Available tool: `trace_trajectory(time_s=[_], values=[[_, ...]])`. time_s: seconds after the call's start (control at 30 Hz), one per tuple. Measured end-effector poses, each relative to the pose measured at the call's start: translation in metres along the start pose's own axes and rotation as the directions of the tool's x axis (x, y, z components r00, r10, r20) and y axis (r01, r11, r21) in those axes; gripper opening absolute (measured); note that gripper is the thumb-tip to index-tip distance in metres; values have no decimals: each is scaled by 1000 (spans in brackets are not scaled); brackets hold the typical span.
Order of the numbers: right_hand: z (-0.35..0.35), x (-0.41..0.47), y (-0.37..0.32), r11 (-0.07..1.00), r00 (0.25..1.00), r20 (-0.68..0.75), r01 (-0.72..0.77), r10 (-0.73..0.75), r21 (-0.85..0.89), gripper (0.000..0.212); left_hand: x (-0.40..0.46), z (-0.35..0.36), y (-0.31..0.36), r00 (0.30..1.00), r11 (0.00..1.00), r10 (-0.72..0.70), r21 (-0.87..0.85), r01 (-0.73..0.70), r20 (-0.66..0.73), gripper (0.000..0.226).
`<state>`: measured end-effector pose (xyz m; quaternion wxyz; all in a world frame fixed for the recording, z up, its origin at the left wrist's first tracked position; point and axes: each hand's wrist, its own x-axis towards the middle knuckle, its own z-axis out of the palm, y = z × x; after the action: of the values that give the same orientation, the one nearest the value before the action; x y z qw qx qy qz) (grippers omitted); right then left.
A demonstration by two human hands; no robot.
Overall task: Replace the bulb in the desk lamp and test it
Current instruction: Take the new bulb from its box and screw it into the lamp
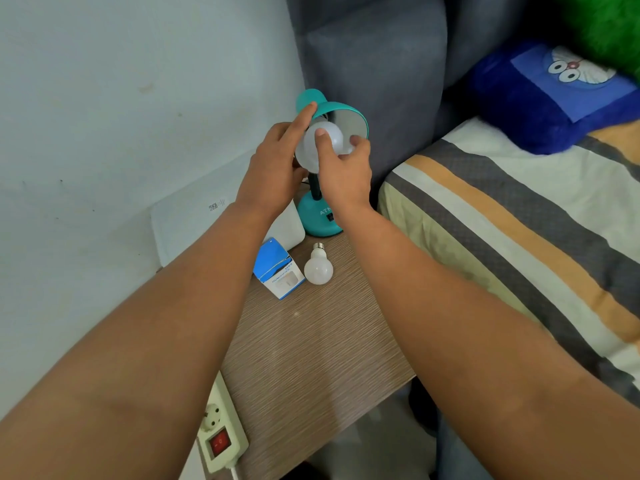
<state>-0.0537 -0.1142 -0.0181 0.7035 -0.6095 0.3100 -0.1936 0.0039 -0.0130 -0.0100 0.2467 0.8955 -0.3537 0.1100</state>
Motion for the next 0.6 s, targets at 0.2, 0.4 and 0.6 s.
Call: trace_trajectory(time_s=[0.2,0.4,0.6], values=[[0,-3,2,1000,1000,5,8,-8,28,59,1,0,2,1000,1000,-5,0,5,3,77],[0,1,4,1000,999,-31,27,-27,3,76,2,0,3,1000,999,-29,19,29,8,82],[3,8,4,995,996,-19,-88,89,49,47,2,1,2,1000,1000,-3,3,3,0,76]])
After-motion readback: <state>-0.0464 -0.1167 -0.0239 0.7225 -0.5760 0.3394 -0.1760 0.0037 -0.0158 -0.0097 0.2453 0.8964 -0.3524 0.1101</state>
